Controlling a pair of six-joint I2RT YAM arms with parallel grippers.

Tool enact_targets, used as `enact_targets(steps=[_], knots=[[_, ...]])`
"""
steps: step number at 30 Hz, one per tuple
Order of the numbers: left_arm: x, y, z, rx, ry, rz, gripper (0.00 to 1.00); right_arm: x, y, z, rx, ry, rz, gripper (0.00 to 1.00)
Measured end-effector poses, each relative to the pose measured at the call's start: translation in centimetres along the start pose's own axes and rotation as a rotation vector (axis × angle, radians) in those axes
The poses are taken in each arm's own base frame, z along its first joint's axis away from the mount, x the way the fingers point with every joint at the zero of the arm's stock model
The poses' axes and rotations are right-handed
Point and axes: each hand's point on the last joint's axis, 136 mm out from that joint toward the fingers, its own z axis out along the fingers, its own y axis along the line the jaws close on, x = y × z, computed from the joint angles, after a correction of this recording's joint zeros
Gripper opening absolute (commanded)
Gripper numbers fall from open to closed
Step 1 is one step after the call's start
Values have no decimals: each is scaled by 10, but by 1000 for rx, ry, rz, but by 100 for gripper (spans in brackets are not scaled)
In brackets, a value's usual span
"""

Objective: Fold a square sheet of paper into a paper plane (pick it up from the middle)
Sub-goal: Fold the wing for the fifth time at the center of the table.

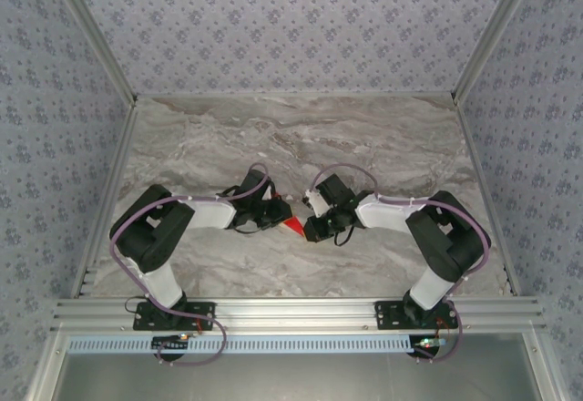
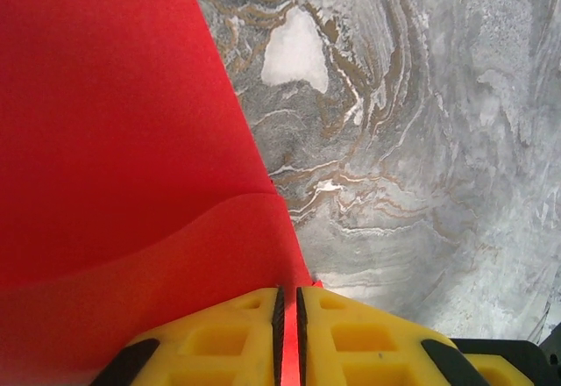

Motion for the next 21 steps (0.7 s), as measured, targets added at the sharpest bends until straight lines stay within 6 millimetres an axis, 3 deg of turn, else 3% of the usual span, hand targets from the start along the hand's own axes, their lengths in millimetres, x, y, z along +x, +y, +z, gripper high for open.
enact_targets(steps=[9,16,21], knots=[[-2,-2,-4,3,-6,33,20,-2,1,0,-57,-9,22,0],[-10,-32,-27,99,-67,105,22,-6,-1,-2,-139,-32,104,0],[3,-30,-24,129,-60,129,22,-12,1,-3,-197,-44,159,0]])
